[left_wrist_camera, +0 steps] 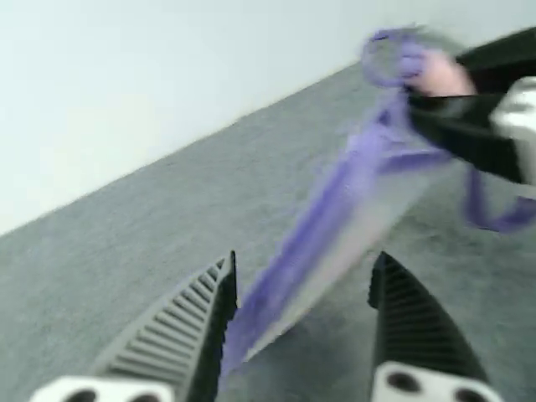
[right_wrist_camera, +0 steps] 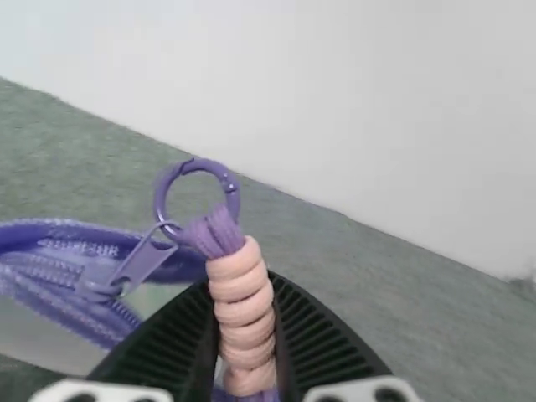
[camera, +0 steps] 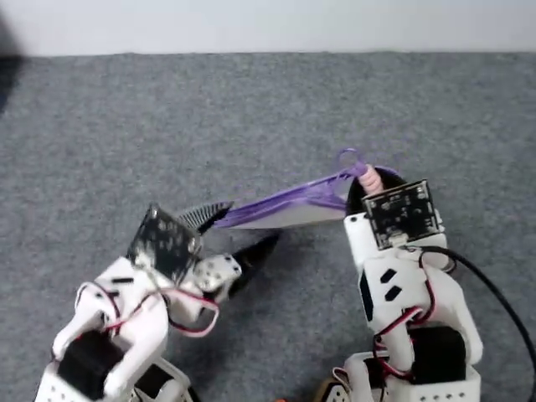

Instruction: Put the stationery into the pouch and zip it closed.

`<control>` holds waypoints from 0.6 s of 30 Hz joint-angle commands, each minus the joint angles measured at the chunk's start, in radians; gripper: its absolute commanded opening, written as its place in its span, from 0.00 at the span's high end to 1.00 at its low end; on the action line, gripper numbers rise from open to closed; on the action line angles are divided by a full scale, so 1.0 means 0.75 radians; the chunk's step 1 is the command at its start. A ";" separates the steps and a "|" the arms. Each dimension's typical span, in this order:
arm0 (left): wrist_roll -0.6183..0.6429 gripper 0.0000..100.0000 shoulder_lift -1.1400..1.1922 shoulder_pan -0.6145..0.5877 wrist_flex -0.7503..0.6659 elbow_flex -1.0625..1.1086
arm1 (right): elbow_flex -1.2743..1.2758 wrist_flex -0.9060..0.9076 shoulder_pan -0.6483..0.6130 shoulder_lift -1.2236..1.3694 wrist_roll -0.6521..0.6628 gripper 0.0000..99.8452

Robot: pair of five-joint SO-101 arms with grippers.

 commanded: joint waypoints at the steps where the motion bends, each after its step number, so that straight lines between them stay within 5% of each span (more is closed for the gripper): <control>1: -0.018 0.74 0.082 -0.049 -0.043 -0.146 | -0.072 0.019 -0.066 0.009 0.008 0.99; 18: -0.160 0.74 0.350 0.074 -0.106 -0.204 | -0.088 0.019 -0.199 0.007 0.057 0.99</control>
